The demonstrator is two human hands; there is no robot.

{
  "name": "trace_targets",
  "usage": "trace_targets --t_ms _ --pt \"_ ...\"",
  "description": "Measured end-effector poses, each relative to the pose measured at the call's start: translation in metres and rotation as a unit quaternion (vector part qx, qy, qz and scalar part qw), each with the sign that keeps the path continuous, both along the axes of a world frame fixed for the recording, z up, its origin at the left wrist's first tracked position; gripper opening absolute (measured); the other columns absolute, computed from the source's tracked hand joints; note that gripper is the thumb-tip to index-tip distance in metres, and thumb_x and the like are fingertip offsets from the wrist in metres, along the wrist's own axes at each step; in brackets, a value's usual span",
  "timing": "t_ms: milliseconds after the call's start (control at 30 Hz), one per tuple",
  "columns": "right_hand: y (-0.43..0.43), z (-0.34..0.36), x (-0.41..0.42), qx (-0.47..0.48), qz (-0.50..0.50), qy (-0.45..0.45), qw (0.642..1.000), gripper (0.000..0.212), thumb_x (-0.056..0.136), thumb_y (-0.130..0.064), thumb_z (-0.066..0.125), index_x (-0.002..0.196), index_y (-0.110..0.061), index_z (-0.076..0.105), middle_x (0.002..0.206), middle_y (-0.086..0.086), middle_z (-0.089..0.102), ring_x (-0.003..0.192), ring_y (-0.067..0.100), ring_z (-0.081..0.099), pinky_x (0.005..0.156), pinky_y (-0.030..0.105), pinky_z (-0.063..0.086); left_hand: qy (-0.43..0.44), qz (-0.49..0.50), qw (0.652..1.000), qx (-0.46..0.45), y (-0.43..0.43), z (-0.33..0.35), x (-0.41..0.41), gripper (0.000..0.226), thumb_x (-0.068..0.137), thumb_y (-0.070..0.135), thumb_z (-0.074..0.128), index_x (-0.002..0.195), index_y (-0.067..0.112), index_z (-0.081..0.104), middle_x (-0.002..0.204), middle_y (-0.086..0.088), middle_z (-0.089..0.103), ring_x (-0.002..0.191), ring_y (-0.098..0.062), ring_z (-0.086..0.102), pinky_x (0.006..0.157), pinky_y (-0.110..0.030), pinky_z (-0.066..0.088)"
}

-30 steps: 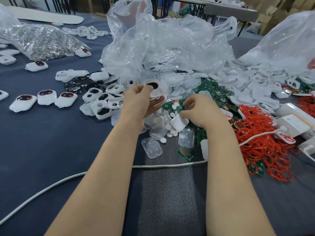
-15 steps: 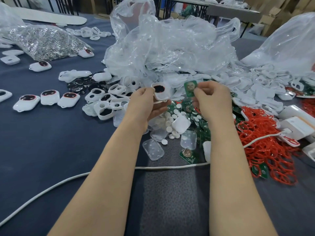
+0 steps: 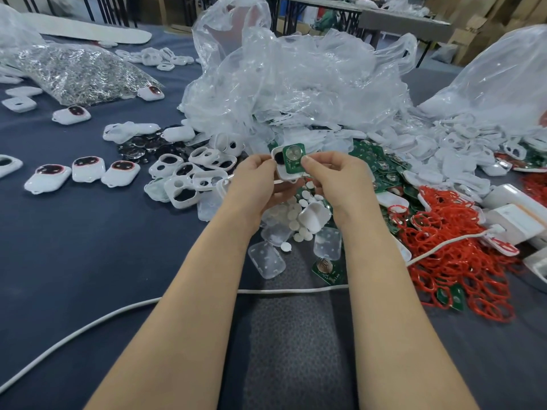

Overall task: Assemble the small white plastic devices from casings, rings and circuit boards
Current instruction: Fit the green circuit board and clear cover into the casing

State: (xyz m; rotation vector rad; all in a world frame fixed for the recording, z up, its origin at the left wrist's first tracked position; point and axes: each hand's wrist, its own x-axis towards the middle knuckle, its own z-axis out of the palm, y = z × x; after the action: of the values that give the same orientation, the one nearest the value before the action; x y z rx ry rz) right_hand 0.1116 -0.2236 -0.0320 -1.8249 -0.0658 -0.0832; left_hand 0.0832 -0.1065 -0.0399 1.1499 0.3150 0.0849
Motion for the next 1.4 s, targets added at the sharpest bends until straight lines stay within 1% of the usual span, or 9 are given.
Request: trace_targets --t_ms 233,467,633,800,933,1067,1233,1333,1400 --pt "0.000 -0.001 0.001 0.003 0.002 -0.001 1.000 0.005 0.087 -0.021 0.069 0.082 -0.022 0.066 0.072 -0.005 0.061 0.059 0.003 0.052 0.059 0.019 0.042 0.001 -0.001 1.000 0.005 0.000 0.000 -0.001 0.017 0.100 0.006 0.040 0.098 0.011 0.056 0.096 -0.013 0.070 0.064 -0.017 0.070 0.058 -0.024 0.058" --pt "-0.009 0.007 0.001 0.243 -0.026 0.046 0.969 0.011 0.100 -0.012 0.046 0.091 -0.015 0.050 0.082 0.010 0.068 0.055 0.008 0.065 0.053 0.018 0.052 0.008 0.011 1.000 0.005 0.001 0.000 -0.001 0.016 0.101 0.007 0.039 0.098 0.012 0.053 0.096 -0.014 0.069 0.063 -0.016 0.071 0.056 -0.023 0.058" --pt "-0.032 -0.002 0.010 -0.133 -0.140 -0.071 0.979 0.018 0.097 -0.020 0.050 0.102 -0.014 0.066 0.091 0.002 0.064 0.078 0.013 0.057 0.070 0.025 0.041 0.020 0.042 0.999 -0.023 0.004 0.002 0.001 0.018 0.102 0.015 0.038 0.102 0.011 0.055 0.100 -0.016 0.069 0.063 -0.017 0.070 0.059 -0.027 0.059" --pt "-0.034 -0.003 0.010 -0.317 -0.164 -0.076 0.931 0.027 0.097 -0.016 0.044 0.118 -0.019 0.061 0.121 0.010 0.056 0.119 0.027 0.045 0.092 0.031 0.032 0.002 0.070 0.997 -0.025 0.008 0.002 -0.001 0.012 0.100 0.021 0.050 0.097 0.012 0.056 0.094 -0.011 0.067 0.060 -0.011 0.070 0.054 -0.022 0.056" --pt "-0.020 0.012 -0.004 -0.280 0.020 -0.098 0.955 0.013 0.088 -0.031 0.064 0.093 -0.020 0.066 0.086 -0.011 0.063 0.081 0.002 0.057 0.065 0.014 0.040 0.000 0.103 0.995 -0.006 0.014 0.004 -0.002 0.011 0.096 0.014 0.054 0.106 0.010 0.054 0.095 -0.008 0.066 0.061 -0.007 0.069 0.057 -0.022 0.056" --pt "0.005 0.013 -0.020 -0.359 0.231 -0.034 0.903 0.025 0.079 -0.039 0.074 0.096 -0.024 0.064 0.082 -0.012 0.054 0.074 0.007 0.056 0.058 0.017 0.039 -0.021 0.156 0.988 -0.006 0.026 0.008 -0.003 0.013 0.094 0.008 0.055 0.107 0.009 0.055 0.084 -0.004 0.072 0.059 -0.003 0.067 0.055 -0.017 0.052" --pt "0.024 0.001 -0.020 -0.476 0.226 -0.050 0.849 0.036 0.082 -0.032 0.072 0.117 -0.025 0.062 0.120 0.010 0.052 0.109 0.028 0.054 0.089 0.030 0.042 -0.036 0.172 0.985 0.004 0.028 0.009 -0.004 0.030 0.093 0.010 0.056 0.121 0.001 0.053 0.081 -0.003 0.072 0.060 -0.004 0.066 0.058 -0.017 0.052" --pt "0.025 0.001 -0.021 -0.431 0.191 -0.068 0.879 0.027 0.088 -0.031 0.065 0.111 -0.016 0.069 0.116 0.013 0.062 0.106 0.029 0.059 0.091 0.033 0.047 -0.031 0.166 0.986 0.009 0.026 0.008 -0.004 0.026 0.094 0.013 0.055 0.119 0.005 0.055 0.079 0.000 0.072 0.059 -0.002 0.066 0.057 -0.017 0.052" --pt "0.020 0.003 -0.021 -0.379 0.173 -0.072 0.906 0.023 0.090 -0.028 0.062 0.101 -0.010 0.071 0.101 0.012 0.069 0.095 0.025 0.062 0.078 0.028 0.048 -0.029 0.162 0.986 0.010 0.025 0.006 -0.005 0.022 0.095 0.016 0.055 0.116 0.008 0.055 0.080 0.000 0.072 0.058 -0.001 0.066 0.057 -0.017 0.052"
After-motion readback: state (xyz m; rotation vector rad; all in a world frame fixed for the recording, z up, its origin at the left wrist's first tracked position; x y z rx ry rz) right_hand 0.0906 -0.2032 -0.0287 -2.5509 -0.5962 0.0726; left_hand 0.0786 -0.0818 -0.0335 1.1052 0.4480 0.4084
